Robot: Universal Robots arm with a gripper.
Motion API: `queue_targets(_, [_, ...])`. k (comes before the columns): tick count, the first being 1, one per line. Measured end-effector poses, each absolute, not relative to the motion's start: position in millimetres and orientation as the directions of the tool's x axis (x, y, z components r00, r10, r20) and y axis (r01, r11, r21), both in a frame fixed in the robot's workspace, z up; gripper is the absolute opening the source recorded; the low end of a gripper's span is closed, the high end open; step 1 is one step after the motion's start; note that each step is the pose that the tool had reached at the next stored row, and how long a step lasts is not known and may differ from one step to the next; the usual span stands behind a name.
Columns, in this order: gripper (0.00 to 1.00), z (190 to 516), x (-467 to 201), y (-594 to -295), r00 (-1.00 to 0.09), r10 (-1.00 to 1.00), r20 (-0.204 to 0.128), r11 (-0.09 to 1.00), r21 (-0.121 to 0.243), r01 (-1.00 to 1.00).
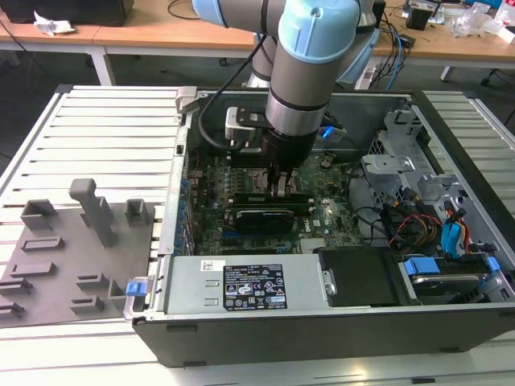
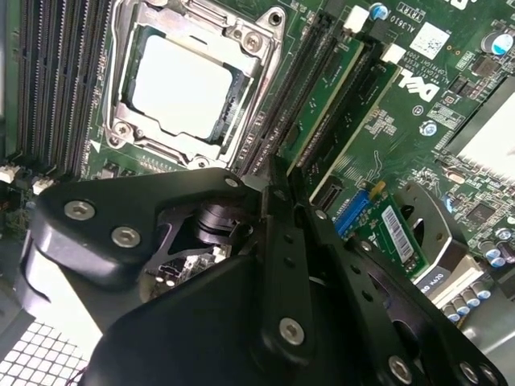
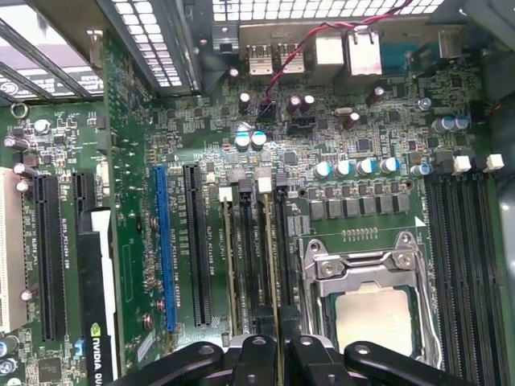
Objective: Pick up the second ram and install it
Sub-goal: 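Insert the second ram into the second slot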
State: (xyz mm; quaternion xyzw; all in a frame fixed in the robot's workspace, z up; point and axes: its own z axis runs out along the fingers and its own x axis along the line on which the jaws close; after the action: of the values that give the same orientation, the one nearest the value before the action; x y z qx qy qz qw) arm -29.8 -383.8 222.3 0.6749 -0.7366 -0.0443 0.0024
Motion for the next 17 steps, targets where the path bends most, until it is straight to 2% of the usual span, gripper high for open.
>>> queue_targets(8, [0.14, 218.5, -29.6, -383.9, -0.089, -0.994, -0.057, 0.085, 0.068, -0.994])
queue_targets(9, [0.21, 218.4, -29.6, -383.9, -0.089, -0.994, -0.057, 0.085, 0.069, -0.994])
queue_targets(11, [0.21, 219.4, -29.6, -383.9, -0.089, -0.994, -0.057, 0.085, 0.069, -0.994])
queue_targets(17, [0.21, 248.6, -29.6, -380.0, -0.089, -0.995, -0.044, 0.086, 0.067, -0.994])
